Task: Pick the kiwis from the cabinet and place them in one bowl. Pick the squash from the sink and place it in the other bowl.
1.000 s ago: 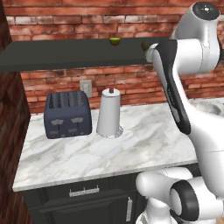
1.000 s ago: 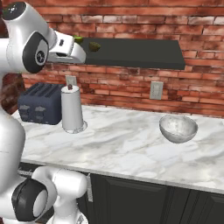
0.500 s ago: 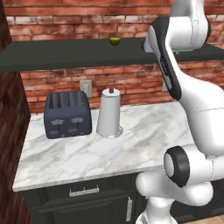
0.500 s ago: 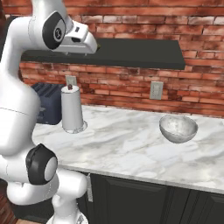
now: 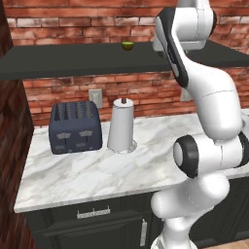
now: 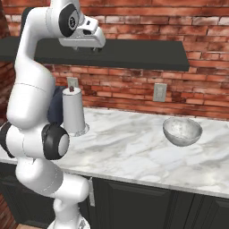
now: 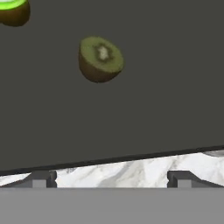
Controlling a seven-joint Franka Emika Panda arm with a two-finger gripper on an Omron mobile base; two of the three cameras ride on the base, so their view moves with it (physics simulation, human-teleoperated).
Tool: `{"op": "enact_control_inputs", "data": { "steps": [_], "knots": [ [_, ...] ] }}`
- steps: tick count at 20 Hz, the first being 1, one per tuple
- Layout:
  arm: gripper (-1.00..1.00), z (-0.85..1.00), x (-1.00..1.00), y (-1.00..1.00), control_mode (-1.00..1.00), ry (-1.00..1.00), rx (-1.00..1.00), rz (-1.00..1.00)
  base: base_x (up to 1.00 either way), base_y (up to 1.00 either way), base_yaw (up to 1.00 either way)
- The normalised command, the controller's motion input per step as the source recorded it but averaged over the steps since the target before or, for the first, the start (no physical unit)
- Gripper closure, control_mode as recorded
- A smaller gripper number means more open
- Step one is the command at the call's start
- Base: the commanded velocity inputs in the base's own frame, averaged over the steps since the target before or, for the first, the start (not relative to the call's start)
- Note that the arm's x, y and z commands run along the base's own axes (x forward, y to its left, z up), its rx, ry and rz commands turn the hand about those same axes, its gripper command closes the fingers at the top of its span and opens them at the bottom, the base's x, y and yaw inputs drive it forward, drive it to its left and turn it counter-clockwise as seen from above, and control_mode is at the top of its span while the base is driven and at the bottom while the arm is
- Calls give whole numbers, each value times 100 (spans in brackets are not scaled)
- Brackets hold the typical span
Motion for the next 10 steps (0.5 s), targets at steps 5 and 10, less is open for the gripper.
{"op": "enact_control_inputs", "data": {
  "steps": [5, 10],
  "knots": [
    [-100, -13, 51, 0, -100, -3, 0, 0, 0, 0, 0],
    [-100, -12, 47, 0, -100, -6, 1, 0, 0, 0, 0]
  ]
}}
